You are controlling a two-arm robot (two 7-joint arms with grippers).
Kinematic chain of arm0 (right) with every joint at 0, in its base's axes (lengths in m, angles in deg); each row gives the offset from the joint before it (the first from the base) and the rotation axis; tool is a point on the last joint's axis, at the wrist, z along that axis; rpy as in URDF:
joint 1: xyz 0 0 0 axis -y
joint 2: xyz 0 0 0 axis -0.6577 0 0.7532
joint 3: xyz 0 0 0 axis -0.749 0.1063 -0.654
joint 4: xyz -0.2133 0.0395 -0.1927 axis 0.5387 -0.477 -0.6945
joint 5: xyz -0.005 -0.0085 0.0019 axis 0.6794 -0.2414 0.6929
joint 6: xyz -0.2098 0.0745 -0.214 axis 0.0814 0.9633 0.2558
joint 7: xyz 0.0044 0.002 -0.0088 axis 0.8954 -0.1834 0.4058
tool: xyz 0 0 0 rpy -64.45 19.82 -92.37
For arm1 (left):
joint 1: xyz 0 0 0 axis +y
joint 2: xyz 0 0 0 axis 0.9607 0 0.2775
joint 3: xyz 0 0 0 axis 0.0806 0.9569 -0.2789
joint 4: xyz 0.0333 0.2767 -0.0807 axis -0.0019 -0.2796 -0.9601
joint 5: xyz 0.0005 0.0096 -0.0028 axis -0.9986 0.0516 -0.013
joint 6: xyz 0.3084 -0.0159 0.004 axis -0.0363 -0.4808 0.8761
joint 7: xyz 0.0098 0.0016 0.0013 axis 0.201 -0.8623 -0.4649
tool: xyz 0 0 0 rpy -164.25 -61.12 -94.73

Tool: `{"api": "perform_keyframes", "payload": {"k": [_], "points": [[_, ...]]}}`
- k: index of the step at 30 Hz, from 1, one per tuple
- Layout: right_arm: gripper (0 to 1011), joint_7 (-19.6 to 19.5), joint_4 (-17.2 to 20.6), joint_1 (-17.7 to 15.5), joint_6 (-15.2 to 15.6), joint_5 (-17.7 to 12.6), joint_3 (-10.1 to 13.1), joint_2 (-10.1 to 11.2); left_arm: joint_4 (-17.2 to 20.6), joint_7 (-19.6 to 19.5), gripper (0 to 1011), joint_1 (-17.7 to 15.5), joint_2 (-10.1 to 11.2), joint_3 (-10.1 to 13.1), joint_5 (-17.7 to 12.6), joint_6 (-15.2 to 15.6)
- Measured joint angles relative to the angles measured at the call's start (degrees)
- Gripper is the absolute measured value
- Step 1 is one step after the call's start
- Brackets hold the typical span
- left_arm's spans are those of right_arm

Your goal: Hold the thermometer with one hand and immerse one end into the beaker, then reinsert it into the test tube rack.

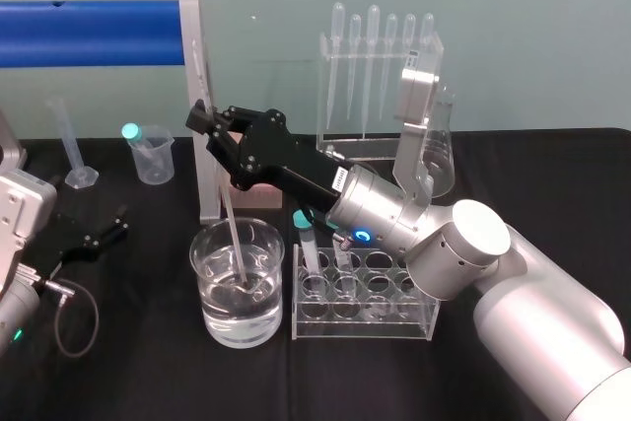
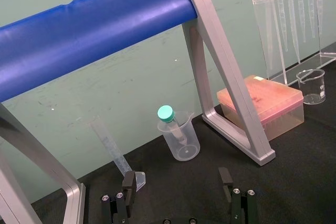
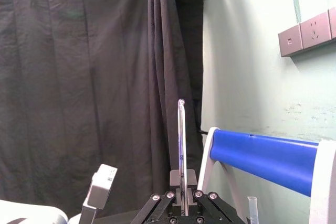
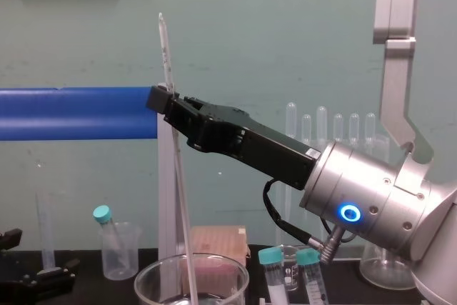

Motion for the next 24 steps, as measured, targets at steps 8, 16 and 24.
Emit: {"api": "perform_keyframes", "payload": {"k": [8,16,24], "points": [[57,0.00,0.00,0.00,0.00,0.00,0.00,0.00,0.00,0.00,1008,0.00,0.00,0.00,0.00,0.00],[56,0.00,0.00,0.00,0.00,0.00,0.00,0.00,0.00,0.00,1008,0.00,0.00,0.00,0.00,0.00],[56,0.00,0.00,0.00,0.00,0.00,0.00,0.00,0.00,0.00,1008,0.00,0.00,0.00,0.00,0.00]]}}
